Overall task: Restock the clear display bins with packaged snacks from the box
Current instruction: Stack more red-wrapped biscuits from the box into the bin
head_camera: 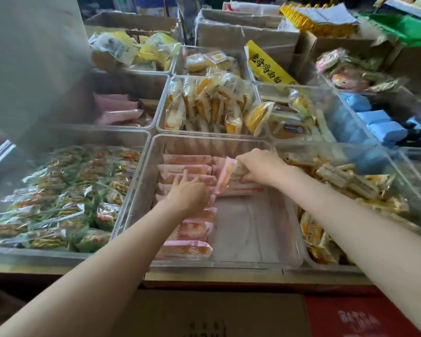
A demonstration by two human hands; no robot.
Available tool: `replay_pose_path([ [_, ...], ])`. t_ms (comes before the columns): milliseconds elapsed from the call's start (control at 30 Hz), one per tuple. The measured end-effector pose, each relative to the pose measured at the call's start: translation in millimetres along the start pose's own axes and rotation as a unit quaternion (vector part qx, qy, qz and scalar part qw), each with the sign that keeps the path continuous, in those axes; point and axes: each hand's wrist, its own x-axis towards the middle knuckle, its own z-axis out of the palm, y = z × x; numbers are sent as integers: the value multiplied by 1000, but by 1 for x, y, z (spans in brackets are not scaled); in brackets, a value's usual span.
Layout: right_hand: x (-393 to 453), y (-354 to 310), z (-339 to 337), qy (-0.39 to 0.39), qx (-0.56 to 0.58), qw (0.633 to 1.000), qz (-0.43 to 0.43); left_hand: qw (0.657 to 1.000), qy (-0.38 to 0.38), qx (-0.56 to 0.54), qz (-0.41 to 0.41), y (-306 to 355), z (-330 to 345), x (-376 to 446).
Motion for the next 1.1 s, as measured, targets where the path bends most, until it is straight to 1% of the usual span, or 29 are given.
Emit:
replay_pose_path([
  [33,7,-10,8,-13,-35,999,9,998,-42,49,-4,-7,2,-3],
  [67,14,-18,18,-25,-66,997,23,995,-61,72,-11,-13,5,-6],
  [133,26,-29,33,-35,-114,992,39,995,-57,78,-22,-19,9,-3],
  [167,31,-29,41,-40,-120,991,44,996,-50,74,-22,-20,10,0],
  [267,37,-28,67,-57,-81,993,70,996,-50,73,-22,-22,14,9],
  [367,33,-30,78,-19,6,993,113,997,-35,63,-29,-25,16,8],
  [433,21,-28,69,13,48,992,113,999,5,32,-32,-22,10,0],
  [533,3,-25,35,82,77,990,86,993,116,-17,-27,-16,-7,-20],
  [567,-2,-27,19,96,93,987,84,990,139,-27,-23,-16,-14,-28],
  [667,-15,-49,-24,85,148,984,52,983,180,-40,-17,-24,-34,-54],
  [733,-18,-80,-47,84,158,984,11,977,208,-40,-17,-39,-47,-74],
  [800,-19,-126,-63,86,163,983,-14,973,225,-44,-37,-66,-56,-101],
  [900,-22,-210,-78,89,188,977,-49,954,278,-71,-90,-121,-62,-153],
  [933,-25,-248,-78,86,193,975,-68,947,293,-78,-110,-147,-59,-179],
  [1000,-31,-302,-78,59,182,975,-112,936,310,-90,-137,-181,-53,-212],
  [1100,-43,-419,-71,0,149,972,-181,926,310,-103,-187,-260,-32,-291],
])
